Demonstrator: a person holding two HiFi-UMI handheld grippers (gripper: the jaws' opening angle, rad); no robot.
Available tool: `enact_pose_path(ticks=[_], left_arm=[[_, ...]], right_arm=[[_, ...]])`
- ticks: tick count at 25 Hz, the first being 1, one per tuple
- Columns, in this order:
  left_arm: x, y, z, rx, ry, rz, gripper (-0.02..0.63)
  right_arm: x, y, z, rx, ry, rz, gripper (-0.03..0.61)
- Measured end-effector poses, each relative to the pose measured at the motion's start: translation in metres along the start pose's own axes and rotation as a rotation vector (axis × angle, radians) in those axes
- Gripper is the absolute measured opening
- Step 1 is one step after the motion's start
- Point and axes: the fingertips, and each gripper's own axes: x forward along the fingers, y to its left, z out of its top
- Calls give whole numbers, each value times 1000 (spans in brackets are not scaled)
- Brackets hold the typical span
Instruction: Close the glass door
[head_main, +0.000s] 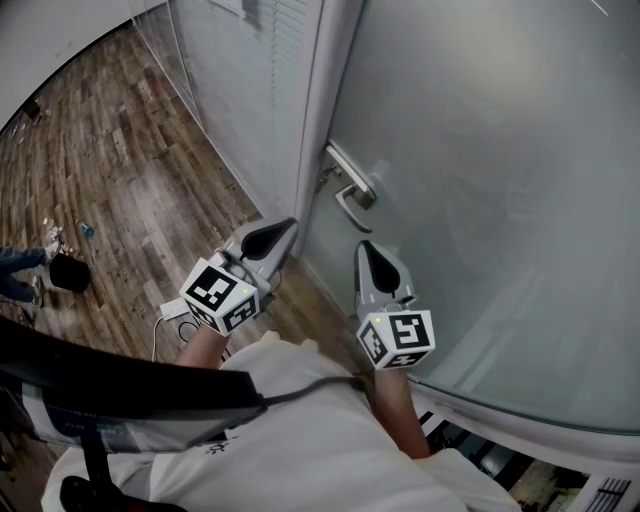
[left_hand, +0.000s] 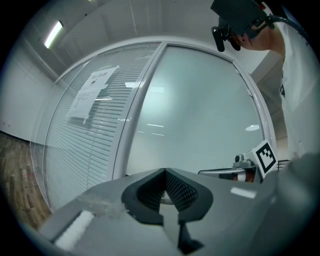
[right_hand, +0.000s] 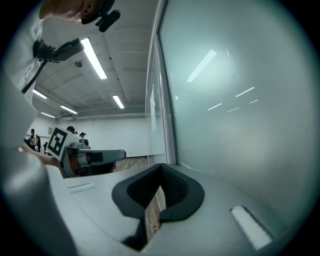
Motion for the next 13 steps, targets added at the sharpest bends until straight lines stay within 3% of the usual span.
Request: enact_pose_path(ticks=[13], left_arm=[[-5,5,2,-10,0,-5,5]], right_arm=[[5,-2,-4,-10,28,-21,8]])
